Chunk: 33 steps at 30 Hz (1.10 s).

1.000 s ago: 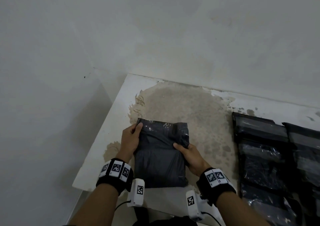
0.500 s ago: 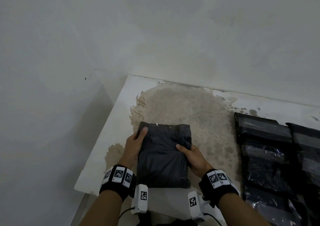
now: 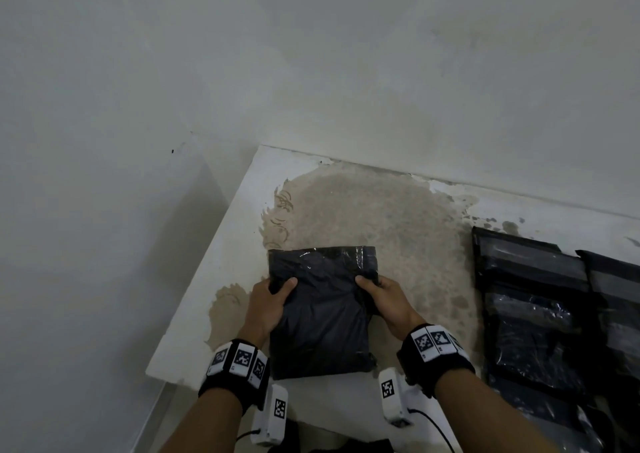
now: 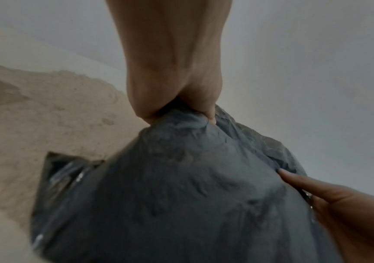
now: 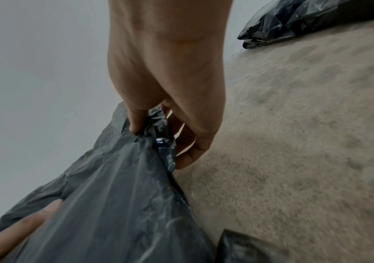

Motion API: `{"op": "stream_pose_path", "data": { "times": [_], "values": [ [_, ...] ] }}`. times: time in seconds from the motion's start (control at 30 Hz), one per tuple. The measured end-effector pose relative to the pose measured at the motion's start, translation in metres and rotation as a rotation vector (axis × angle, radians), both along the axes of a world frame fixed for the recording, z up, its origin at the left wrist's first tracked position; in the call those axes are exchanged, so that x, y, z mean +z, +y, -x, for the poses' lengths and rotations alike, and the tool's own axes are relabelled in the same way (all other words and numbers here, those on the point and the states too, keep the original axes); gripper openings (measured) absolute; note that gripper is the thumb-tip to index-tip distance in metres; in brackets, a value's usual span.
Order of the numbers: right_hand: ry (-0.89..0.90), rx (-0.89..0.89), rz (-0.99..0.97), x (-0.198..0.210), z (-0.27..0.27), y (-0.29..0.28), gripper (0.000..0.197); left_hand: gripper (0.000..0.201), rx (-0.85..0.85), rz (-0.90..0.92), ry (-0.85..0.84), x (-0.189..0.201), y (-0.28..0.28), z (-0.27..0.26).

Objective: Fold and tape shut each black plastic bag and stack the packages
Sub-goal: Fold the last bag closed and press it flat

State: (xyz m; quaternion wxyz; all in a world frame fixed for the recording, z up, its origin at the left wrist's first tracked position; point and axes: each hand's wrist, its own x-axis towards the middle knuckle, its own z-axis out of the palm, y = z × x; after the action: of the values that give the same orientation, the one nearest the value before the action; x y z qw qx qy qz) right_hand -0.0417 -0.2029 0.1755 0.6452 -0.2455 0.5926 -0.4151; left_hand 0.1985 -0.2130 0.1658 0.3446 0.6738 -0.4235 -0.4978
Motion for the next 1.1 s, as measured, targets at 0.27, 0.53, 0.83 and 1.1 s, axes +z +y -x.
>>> {"op": "stream_pose_path", "data": {
  "times": [0.27, 0.53, 0.83, 1.1],
  "values": [
    [0.073, 0.023, 0.05, 0.006, 0.006, -0.007, 0.021, 0.025, -0.085, 0.013, -0.072, -0.006, -0.01, -0.005],
    [0.107, 0.042, 0.069, 0.021, 0.007, -0.02, 0.012, 0.023, -0.083, 0.052, -0.097, -0.002, -0.012, -0.005],
    [0.084, 0.068, 0.079, 0.026, 0.01, -0.021, 0.024, 0.025, -0.121, 0.055, -0.14, 0.004, -0.016, -0.006],
    [0.094, 0.071, 0.095, 0.026, 0.011, -0.018, 0.011, 0.029, -0.135, 0.058, -0.141, 0.001, -0.015, -0.014]
  ]
}}
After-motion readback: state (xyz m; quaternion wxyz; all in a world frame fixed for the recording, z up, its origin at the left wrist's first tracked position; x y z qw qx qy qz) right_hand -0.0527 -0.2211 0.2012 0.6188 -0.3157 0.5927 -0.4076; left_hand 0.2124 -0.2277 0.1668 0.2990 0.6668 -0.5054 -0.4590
